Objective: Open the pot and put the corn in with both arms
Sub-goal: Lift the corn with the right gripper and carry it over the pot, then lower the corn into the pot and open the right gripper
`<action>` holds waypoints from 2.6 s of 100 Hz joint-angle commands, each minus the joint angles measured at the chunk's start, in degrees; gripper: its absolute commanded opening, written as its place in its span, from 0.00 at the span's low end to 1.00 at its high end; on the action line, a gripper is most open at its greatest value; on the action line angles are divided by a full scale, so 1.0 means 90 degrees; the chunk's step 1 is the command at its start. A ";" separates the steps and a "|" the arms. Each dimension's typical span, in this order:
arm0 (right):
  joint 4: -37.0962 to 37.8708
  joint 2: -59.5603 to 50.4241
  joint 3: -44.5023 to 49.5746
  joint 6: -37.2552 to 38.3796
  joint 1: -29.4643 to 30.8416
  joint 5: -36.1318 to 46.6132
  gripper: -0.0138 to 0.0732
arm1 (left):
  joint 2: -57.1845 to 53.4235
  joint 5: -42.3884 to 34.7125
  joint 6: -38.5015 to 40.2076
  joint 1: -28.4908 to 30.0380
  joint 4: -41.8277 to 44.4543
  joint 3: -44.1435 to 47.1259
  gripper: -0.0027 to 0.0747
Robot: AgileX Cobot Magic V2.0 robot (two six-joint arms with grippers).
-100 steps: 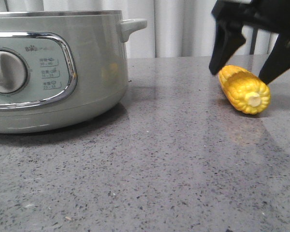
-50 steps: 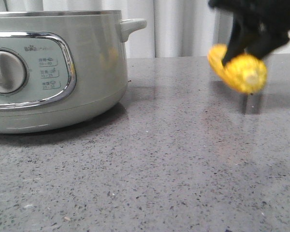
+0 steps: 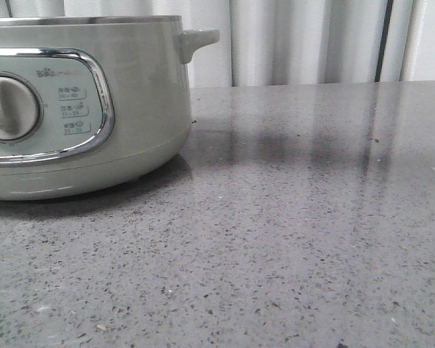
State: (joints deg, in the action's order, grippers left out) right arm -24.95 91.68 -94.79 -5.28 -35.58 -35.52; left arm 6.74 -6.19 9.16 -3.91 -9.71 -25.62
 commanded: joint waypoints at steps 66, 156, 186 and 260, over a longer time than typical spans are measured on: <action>0.0687 -0.0397 -0.0299 -0.0083 -0.0008 -0.0438 0.58 | 0.0079 0.0438 0.0028 -0.0053 -0.0055 -0.0200 0.53; 0.3127 -0.9829 0.6716 -0.0083 0.0102 0.0425 0.11 | 0.0079 0.2906 -0.0025 -0.0053 -0.0566 -0.0110 0.01; 0.3204 -1.0226 0.7224 -0.0083 0.0089 0.0414 0.11 | 0.0079 0.2921 -0.0025 -0.0053 -0.0566 -0.0039 0.01; 0.3204 -1.0226 0.7456 -0.0083 0.0089 0.0362 0.11 | -0.0638 0.1068 -0.0242 -0.0036 0.0437 0.1699 0.01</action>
State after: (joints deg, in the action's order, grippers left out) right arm 2.98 -0.78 -26.56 -5.51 -35.10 -36.51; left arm 2.59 12.28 7.22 -3.91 -6.59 -13.54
